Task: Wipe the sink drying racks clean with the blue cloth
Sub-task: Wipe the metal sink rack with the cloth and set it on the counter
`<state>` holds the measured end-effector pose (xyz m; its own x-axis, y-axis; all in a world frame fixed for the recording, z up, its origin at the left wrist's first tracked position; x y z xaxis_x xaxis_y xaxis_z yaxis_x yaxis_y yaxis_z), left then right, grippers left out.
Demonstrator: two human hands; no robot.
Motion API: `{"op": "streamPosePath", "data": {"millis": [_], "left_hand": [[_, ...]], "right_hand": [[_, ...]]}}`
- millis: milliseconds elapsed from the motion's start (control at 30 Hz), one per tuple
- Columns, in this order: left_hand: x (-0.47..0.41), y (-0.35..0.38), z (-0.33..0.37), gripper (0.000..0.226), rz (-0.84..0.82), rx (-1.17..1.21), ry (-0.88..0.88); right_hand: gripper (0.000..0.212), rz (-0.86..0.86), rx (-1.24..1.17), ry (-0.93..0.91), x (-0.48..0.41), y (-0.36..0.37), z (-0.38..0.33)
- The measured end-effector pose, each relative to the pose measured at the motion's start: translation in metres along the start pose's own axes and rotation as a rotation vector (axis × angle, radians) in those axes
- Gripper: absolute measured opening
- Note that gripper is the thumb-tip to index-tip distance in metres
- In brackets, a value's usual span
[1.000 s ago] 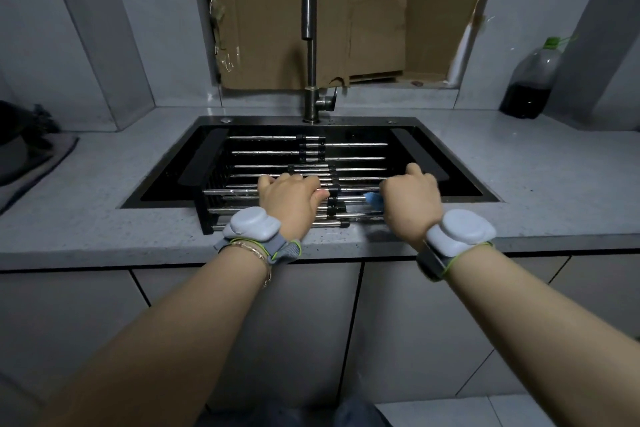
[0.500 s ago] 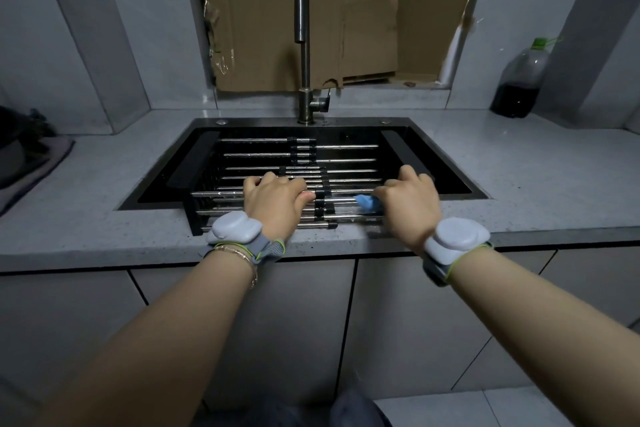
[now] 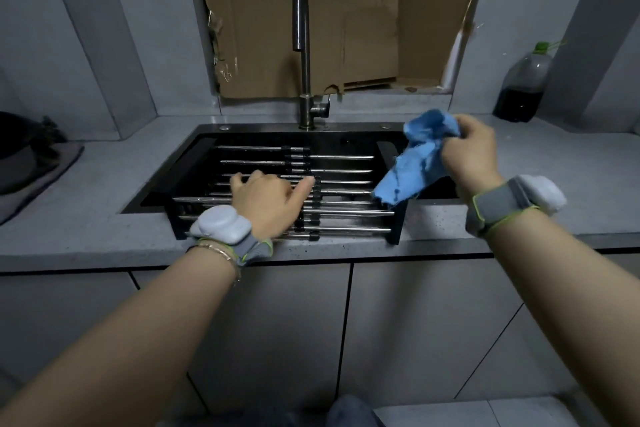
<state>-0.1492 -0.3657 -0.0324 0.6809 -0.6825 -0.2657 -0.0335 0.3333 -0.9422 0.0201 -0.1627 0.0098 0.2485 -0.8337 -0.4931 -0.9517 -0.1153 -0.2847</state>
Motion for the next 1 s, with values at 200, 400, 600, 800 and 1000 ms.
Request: {"op": "streamPosePath", "data": {"millis": [200, 400, 600, 800, 1000], "left_hand": [[-0.005, 0.015, 0.094, 0.046, -0.072, 0.010, 0.265], [-0.015, 0.042, 0.123, 0.049, -0.150, 0.177, 0.038], [-0.016, 0.052, 0.123, 0.078, -0.076, 0.140, -0.013], [-0.010, 0.054, 0.127, 0.050, -0.026, 0.067, 0.047], [-0.013, 0.057, 0.127, 0.049, -0.014, 0.046, 0.031]], "right_hand": [[0.023, -0.483, 0.089, -0.145, 0.026, 0.035, 0.009], [0.014, -0.546, 0.196, -0.350, 0.022, 0.025, 0.017], [0.020, -0.586, 0.325, -0.480, -0.022, 0.049, 0.023], [0.036, -0.550, 0.372, -0.307, -0.064, 0.091, 0.031], [0.035, -0.581, 0.337, -0.315, -0.034, 0.064, 0.019]]}}
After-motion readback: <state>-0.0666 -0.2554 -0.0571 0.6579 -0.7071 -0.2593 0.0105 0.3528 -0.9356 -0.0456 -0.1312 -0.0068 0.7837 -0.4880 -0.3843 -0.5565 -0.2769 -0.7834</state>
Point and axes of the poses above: each hand's wrist, its own x-axis away from the middle knuckle, its own y-axis out of the palm, z = x × y, the point moved 2 cm from there along -x, towards the middle knuckle, and after that the axes turned 5 degrees about -y, right-handed, at the moved point
